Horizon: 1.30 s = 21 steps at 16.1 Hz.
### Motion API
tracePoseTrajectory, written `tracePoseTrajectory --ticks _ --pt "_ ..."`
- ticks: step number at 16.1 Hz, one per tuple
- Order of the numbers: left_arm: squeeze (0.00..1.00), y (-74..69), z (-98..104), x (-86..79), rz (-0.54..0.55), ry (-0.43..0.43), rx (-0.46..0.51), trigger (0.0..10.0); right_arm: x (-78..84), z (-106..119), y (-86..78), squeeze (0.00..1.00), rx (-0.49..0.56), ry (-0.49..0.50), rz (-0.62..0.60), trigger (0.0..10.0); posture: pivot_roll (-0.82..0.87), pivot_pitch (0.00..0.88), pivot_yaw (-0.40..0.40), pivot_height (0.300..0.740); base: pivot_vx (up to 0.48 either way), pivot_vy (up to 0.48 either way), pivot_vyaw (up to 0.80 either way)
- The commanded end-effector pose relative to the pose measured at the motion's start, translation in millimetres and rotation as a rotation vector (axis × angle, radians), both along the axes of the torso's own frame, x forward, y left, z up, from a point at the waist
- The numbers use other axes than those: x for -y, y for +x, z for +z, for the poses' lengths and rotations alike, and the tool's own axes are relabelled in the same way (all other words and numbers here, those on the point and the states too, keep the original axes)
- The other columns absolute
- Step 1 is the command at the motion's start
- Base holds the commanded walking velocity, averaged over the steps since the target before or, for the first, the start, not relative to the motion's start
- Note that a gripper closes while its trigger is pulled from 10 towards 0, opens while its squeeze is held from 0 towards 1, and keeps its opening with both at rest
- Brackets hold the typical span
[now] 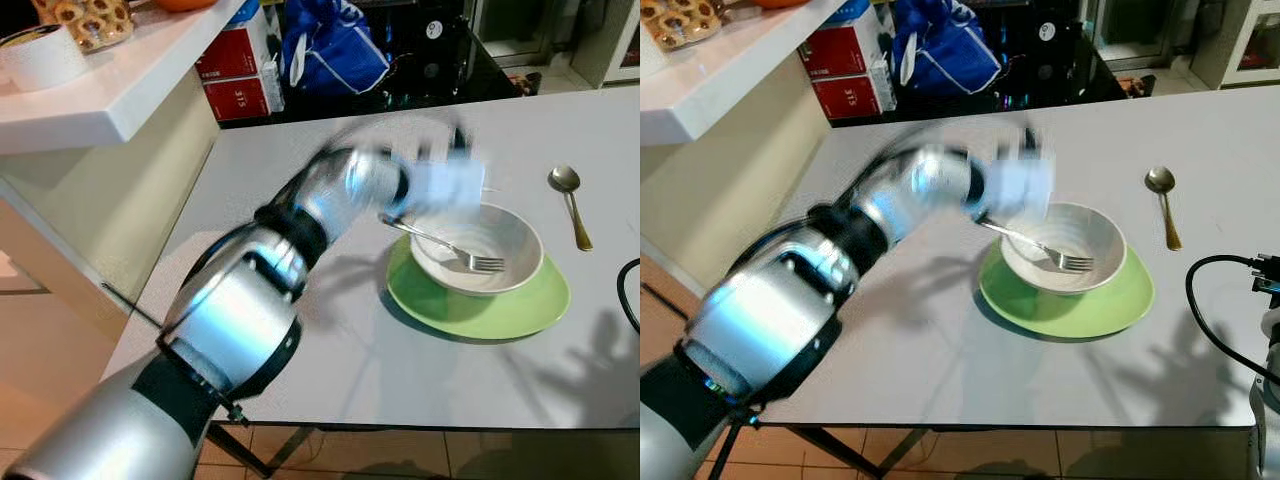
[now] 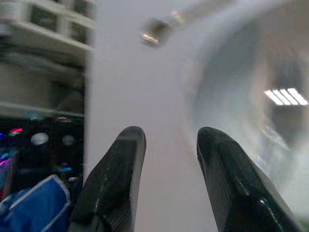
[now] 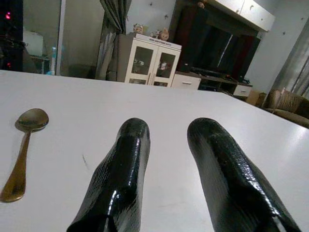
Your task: Setting the table
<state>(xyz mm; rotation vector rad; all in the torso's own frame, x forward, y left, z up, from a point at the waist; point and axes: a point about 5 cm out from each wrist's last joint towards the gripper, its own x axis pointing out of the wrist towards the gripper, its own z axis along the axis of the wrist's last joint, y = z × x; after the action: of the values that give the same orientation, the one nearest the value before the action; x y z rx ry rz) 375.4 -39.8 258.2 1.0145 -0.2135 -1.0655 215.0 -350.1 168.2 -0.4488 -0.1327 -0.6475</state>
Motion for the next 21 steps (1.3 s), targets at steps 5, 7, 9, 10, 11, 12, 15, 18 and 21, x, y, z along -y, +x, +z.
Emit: tracePoseTrajectory --ticks 5,7,9,10,11,12,15,18,21 --pt "0.00 6.6 48 -8.5 0.063 -0.403 -0.082 10.0 -9.5 -3 8.3 0.00 0.012 0.015 0.022 10.0 -0.22 0.000 0.150 0.740 0.000 0.000 0.00" --pt "0.00 8.1 44 -14.8 0.077 -0.466 -0.119 10.0 -11.8 -2 13.9 0.00 0.017 0.020 0.033 10.0 -0.21 0.000 0.146 0.740 0.000 0.000 0.00" --pt "0.00 14.3 43 -32.1 0.133 -0.533 -0.124 10.0 -13.9 -3 19.7 0.00 0.023 0.027 0.045 10.0 -0.20 0.000 0.140 0.740 0.000 0.000 0.00" --pt "0.00 18.8 44 -43.0 0.175 -0.559 -0.122 10.0 -15.3 -4 22.6 0.00 0.025 0.033 0.050 10.0 -0.19 0.000 0.134 0.740 0.000 0.000 0.00" --pt "0.00 22.3 44 -51.9 0.211 -0.576 -0.123 10.0 -16.6 -4 24.1 0.00 0.025 0.037 0.056 10.0 -0.18 0.000 0.133 0.740 0.000 0.000 0.00" --pt "0.00 28.2 44 -70.1 0.278 -0.608 -0.125 10.0 -19.1 -5 27.5 0.00 0.026 0.042 0.069 10.0 -0.17 0.000 0.128 0.740 0.000 0.000 0.00" --pt "0.00 33.4 44 -110.3 0.400 -0.720 -0.110 10.0 -21.2 -6 35.5 0.00 0.030 0.055 0.092 10.0 -0.16 0.000 0.112 0.740 0.000 0.000 0.00" --pt "0.00 22.8 67 -150.4 0.472 -0.876 -0.015 10.0 -23.6 -6 42.4 0.00 0.022 0.064 0.130 10.0 -0.13 0.000 0.090 0.740 0.000 0.000 0.00" --pt "0.00 6.3 50 -154.3 0.481 -0.882 -0.068 10.0 -22.3 1 47.9 0.00 0.040 0.052 0.141 10.0 -0.13 0.000 0.081 0.740 0.000 0.000 0.00"
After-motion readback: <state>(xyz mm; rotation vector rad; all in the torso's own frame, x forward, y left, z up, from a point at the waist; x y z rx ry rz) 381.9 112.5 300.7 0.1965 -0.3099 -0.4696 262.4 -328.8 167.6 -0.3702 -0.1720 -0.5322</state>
